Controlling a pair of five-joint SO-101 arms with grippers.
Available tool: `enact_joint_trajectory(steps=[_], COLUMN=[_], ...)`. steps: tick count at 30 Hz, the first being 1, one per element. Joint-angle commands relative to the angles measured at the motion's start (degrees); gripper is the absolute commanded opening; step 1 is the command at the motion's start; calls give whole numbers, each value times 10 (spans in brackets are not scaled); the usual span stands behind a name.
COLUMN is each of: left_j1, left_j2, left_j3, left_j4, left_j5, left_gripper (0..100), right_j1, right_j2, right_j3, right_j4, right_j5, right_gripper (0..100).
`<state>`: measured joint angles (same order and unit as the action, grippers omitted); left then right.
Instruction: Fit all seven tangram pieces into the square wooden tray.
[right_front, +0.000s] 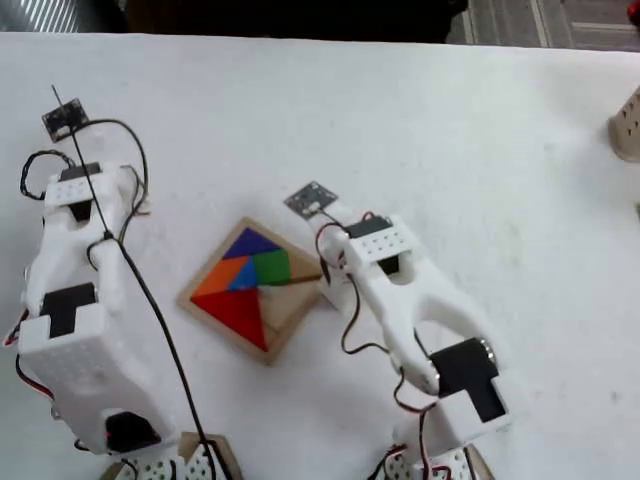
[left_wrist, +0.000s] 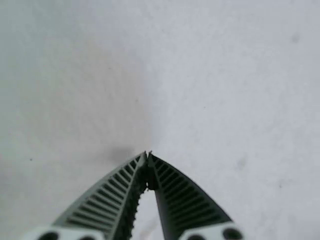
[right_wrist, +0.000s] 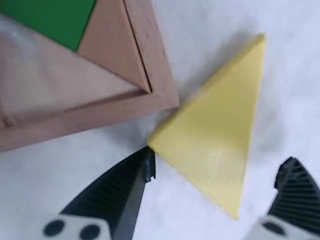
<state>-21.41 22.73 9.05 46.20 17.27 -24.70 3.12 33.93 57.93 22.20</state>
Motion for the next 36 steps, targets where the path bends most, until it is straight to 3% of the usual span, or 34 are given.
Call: enact_joint_trajectory(steps=[1, 10, 17, 30, 36], left_j1=[8, 7, 7, 7, 8], left_j2=[-5, -5, -5, -5, -5], left_j3=[-33, -33, -33, -33, -33], left_j4=[4, 4, 4, 4, 3], left_j5=[-7, -7, -7, -7, -7], left_gripper=[22, 22, 22, 22, 22], right_j1=[0, 3, 3, 35, 131], right_j2=[28, 126, 137, 114, 22], right_j3=[-58, -164, -171, -156, -95], right_j4=[-1, 95, 95, 99, 63], right_j5=[4, 4, 3, -28, -29], right_gripper=[362, 346, 128, 121, 120])
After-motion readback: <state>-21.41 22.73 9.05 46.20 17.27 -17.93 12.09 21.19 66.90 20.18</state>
